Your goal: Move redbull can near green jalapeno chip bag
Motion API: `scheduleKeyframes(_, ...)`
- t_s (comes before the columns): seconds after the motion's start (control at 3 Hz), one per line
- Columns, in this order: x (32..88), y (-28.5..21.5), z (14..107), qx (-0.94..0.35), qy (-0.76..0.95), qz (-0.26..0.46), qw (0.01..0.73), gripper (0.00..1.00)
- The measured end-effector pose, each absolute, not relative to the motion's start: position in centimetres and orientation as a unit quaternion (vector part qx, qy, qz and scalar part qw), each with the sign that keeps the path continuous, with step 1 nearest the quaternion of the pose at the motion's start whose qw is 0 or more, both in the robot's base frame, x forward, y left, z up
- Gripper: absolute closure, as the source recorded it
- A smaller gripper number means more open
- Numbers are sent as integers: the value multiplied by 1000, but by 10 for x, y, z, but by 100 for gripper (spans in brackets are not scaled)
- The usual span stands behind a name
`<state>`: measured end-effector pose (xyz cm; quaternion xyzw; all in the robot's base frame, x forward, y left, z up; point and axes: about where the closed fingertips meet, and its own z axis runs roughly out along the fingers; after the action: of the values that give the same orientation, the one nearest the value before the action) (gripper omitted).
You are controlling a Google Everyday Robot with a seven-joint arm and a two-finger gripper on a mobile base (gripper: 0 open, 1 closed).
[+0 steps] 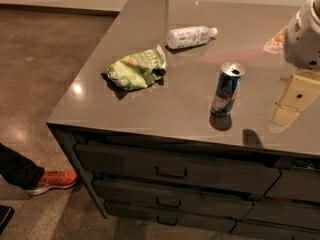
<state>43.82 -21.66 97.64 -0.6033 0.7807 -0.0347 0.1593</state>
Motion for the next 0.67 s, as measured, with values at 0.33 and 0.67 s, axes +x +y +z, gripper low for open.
scheduleKeyframes(0.33, 438, -217, 976, -603, 781, -35, 159, 0)
scheduleKeyframes(0.67, 453, -209, 971, -585, 790, -9, 181, 0)
